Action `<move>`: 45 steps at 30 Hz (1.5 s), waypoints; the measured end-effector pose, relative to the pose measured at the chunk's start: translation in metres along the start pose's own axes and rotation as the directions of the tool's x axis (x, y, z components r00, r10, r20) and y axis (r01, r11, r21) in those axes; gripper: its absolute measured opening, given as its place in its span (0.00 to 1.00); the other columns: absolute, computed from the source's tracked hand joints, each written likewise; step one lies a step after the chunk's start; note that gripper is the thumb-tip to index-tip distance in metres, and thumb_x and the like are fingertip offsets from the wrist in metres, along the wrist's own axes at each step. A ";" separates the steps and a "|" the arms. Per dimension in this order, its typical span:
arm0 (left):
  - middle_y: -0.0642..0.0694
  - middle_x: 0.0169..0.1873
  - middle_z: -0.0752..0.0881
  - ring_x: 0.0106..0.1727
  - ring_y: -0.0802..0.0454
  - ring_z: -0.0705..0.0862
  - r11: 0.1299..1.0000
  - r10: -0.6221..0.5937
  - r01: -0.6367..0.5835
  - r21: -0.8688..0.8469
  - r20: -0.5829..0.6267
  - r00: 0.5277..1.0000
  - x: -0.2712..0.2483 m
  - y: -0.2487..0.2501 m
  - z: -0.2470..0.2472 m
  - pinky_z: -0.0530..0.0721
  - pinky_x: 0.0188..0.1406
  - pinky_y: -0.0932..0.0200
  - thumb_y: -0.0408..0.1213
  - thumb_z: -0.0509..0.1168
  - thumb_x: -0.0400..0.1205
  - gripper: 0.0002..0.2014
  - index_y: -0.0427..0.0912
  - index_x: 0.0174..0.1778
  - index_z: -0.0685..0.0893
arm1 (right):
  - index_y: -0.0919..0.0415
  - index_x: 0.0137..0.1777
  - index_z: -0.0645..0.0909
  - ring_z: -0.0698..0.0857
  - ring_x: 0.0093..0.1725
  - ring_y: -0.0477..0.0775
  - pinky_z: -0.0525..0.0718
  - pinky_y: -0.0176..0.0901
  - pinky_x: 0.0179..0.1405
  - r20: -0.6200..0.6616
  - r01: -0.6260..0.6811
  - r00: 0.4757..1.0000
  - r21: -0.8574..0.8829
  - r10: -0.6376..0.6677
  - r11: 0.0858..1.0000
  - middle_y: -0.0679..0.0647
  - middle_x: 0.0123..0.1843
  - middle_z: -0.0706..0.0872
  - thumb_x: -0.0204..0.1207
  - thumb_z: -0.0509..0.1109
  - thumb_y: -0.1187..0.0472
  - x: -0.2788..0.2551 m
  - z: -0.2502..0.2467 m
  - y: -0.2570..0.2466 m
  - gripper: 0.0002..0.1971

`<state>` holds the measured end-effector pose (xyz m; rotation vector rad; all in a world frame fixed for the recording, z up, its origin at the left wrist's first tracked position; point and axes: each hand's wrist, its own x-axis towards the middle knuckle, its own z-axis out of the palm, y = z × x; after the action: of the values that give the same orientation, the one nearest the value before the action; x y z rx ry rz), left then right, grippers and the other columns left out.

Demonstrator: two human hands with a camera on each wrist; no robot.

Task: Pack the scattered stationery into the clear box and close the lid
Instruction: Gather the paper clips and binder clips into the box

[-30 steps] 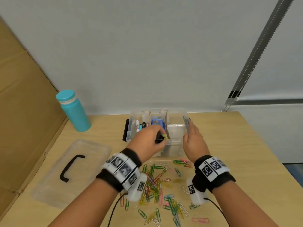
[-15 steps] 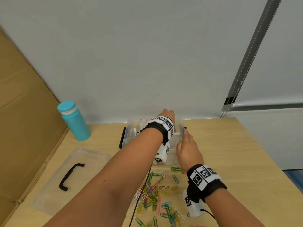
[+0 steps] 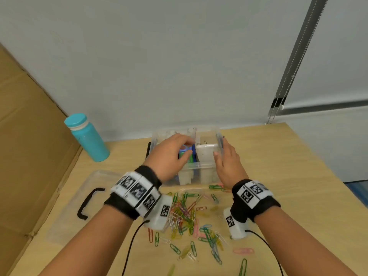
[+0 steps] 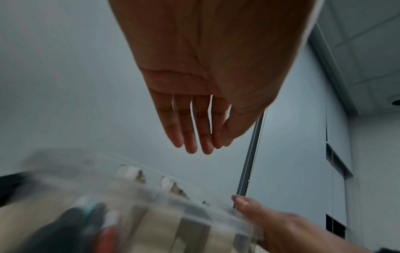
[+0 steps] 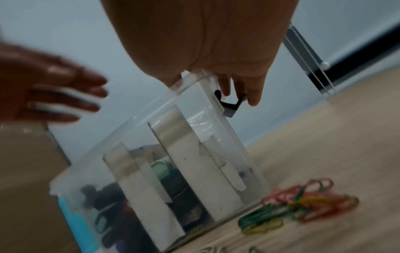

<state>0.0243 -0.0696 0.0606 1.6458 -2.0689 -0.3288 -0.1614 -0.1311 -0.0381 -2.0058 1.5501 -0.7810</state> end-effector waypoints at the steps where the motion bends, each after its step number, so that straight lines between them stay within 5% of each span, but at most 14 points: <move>1: 0.57 0.56 0.81 0.55 0.62 0.81 1.000 0.006 -0.007 -0.026 -0.015 1.000 -0.017 -0.004 0.000 0.81 0.55 0.64 0.42 0.60 0.83 0.13 0.51 0.63 0.80 | 0.59 0.85 0.46 0.57 0.83 0.56 0.57 0.48 0.81 -0.006 -0.004 1.000 0.081 0.004 0.997 0.56 0.85 0.54 0.86 0.50 0.49 -0.005 -0.002 0.001 0.31; 6: 0.58 0.58 0.81 0.56 0.66 0.79 0.988 -0.149 0.152 -0.039 0.073 0.986 -0.088 -0.048 0.024 0.80 0.60 0.66 0.41 0.60 0.84 0.14 0.53 0.65 0.78 | 0.66 0.79 0.58 0.66 0.77 0.56 0.62 0.38 0.71 -0.124 -0.161 0.975 0.165 0.182 0.973 0.59 0.79 0.60 0.84 0.56 0.64 -0.044 -0.008 0.023 0.25; 9: 0.51 0.68 0.76 0.67 0.56 0.76 0.944 -0.329 0.316 0.095 0.227 0.917 -0.106 -0.080 0.047 0.75 0.68 0.60 0.41 0.59 0.84 0.20 0.48 0.74 0.71 | 0.68 0.75 0.64 0.73 0.70 0.60 0.70 0.43 0.71 0.060 -0.245 0.968 0.005 0.244 0.970 0.61 0.74 0.64 0.81 0.58 0.66 -0.057 -0.002 0.042 0.22; 11: 0.48 0.74 0.70 0.72 0.50 0.71 0.914 -0.404 0.368 0.171 0.298 0.865 -0.105 -0.091 0.060 0.70 0.73 0.57 0.40 0.58 0.85 0.25 0.45 0.79 0.64 | 0.66 0.75 0.66 0.71 0.71 0.61 0.71 0.50 0.73 0.218 -0.186 0.951 -0.157 0.217 0.970 0.60 0.74 0.64 0.81 0.59 0.63 -0.059 0.005 0.045 0.22; 16: 0.45 0.76 0.64 0.74 0.47 0.63 0.904 -0.426 0.376 0.203 0.363 0.829 -0.090 -0.087 0.083 0.67 0.76 0.53 0.48 0.57 0.85 0.31 0.43 0.82 0.57 | 0.60 0.84 0.46 0.47 0.84 0.67 0.50 0.57 0.84 0.508 0.086 0.847 -0.421 0.156 0.903 0.61 0.85 0.48 0.83 0.55 0.44 -0.069 0.029 0.031 0.36; 19: 0.47 0.72 0.64 0.72 0.48 0.62 0.922 -0.382 0.321 0.215 0.387 0.839 -0.087 -0.080 0.093 0.68 0.74 0.53 0.56 0.60 0.81 0.34 0.45 0.81 0.60 | 0.58 0.84 0.43 0.43 0.84 0.66 0.47 0.57 0.84 0.574 0.202 0.814 -0.430 0.094 0.880 0.60 0.85 0.46 0.82 0.53 0.40 -0.080 0.037 0.022 0.38; 26: 0.51 0.66 0.67 0.67 0.52 0.65 0.957 -0.289 0.248 0.153 0.400 0.870 -0.101 -0.074 0.102 0.69 0.71 0.57 0.55 0.69 0.75 0.38 0.51 0.80 0.61 | 0.55 0.80 0.58 0.64 0.69 0.56 0.69 0.47 0.71 0.546 0.323 0.835 -0.375 -0.074 0.869 0.53 0.72 0.65 0.75 0.66 0.42 -0.091 0.039 0.012 0.37; 32: 0.51 0.59 0.77 0.61 0.52 0.77 0.951 -0.309 0.294 0.094 0.310 0.899 -0.101 -0.073 0.102 0.76 0.63 0.60 0.43 0.68 0.79 0.18 0.49 0.65 0.76 | 0.53 0.66 0.72 0.71 0.62 0.56 0.75 0.44 0.62 0.485 0.206 0.873 -0.270 -0.051 0.941 0.53 0.65 0.72 0.82 0.62 0.60 -0.089 0.054 0.002 0.14; 38: 0.49 0.54 0.83 0.56 0.50 0.81 0.946 -0.318 0.286 0.154 0.258 0.913 -0.099 -0.072 0.098 0.76 0.56 0.60 0.44 0.64 0.82 0.13 0.51 0.62 0.83 | 0.55 0.64 0.78 0.80 0.58 0.57 0.76 0.40 0.52 0.455 0.149 0.890 -0.243 -0.023 0.958 0.53 0.59 0.80 0.81 0.63 0.64 -0.084 0.047 0.006 0.13; 45: 0.52 0.47 0.86 0.51 0.54 0.84 0.947 -0.308 0.319 -0.040 0.174 0.935 -0.102 -0.073 0.090 0.79 0.53 0.62 0.44 0.69 0.79 0.12 0.51 0.58 0.88 | 0.54 0.57 0.87 0.86 0.47 0.47 0.84 0.37 0.50 0.435 0.008 0.900 -0.039 0.010 0.999 0.49 0.47 0.89 0.80 0.66 0.66 -0.074 0.011 0.003 0.12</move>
<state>0.0586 0.0011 -0.0723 1.9669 -1.8789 -0.6549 -0.1701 -0.0599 -0.0594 -2.0305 1.3081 -0.2680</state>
